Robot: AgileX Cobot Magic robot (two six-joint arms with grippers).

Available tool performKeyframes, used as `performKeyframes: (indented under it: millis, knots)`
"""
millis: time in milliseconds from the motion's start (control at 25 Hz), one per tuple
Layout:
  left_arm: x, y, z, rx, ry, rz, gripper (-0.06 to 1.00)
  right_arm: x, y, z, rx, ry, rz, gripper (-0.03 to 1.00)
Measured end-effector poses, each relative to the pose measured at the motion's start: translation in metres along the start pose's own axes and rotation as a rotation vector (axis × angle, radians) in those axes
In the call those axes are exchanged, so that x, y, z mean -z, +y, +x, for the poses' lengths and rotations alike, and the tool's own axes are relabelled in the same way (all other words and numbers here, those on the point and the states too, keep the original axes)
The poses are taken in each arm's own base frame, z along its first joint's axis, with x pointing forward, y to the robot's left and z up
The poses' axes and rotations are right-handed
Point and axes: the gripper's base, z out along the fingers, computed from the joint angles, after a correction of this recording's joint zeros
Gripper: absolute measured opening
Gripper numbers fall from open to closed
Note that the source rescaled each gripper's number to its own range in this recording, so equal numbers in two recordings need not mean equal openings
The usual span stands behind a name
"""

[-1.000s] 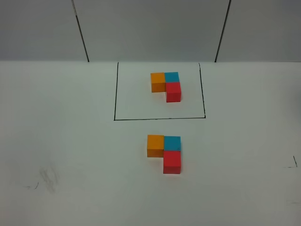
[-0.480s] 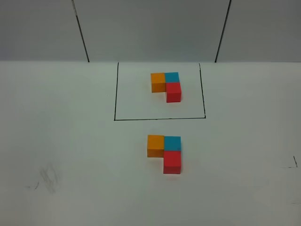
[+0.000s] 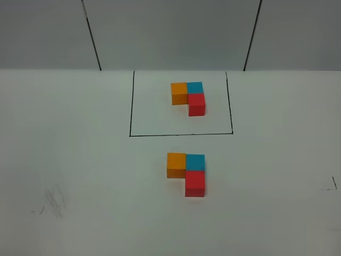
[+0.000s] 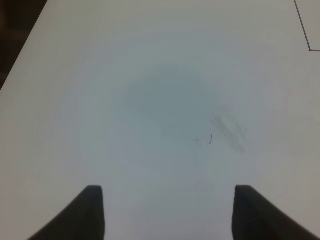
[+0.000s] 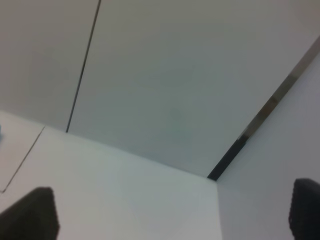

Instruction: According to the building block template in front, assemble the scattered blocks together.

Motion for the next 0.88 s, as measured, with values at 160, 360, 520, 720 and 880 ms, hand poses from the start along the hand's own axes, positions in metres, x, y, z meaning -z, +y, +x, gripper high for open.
performKeyframes:
  millis: [160, 360, 520, 720, 880]
  knots:
    - [0.000, 0.000, 0.000, 0.000, 0.000, 0.000, 0.23, 0.008, 0.015, 0.045, -0.044, 0.088, 0.000, 0.88]
    - [0.000, 0.000, 0.000, 0.000, 0.000, 0.000, 0.23, 0.010, 0.037, 0.095, -0.136, 0.153, -0.026, 0.86]
    - [0.000, 0.000, 0.000, 0.000, 0.000, 0.000, 0.23, 0.014, 0.055, 0.124, -0.184, 0.113, -0.068, 0.85]
    - [0.000, 0.000, 0.000, 0.000, 0.000, 0.000, 0.23, 0.017, 0.067, 0.150, -0.200, 0.052, -0.127, 0.84]
    - [0.000, 0.000, 0.000, 0.000, 0.000, 0.000, 0.23, 0.010, 0.071, 0.161, -0.213, 0.091, -0.175, 0.83]
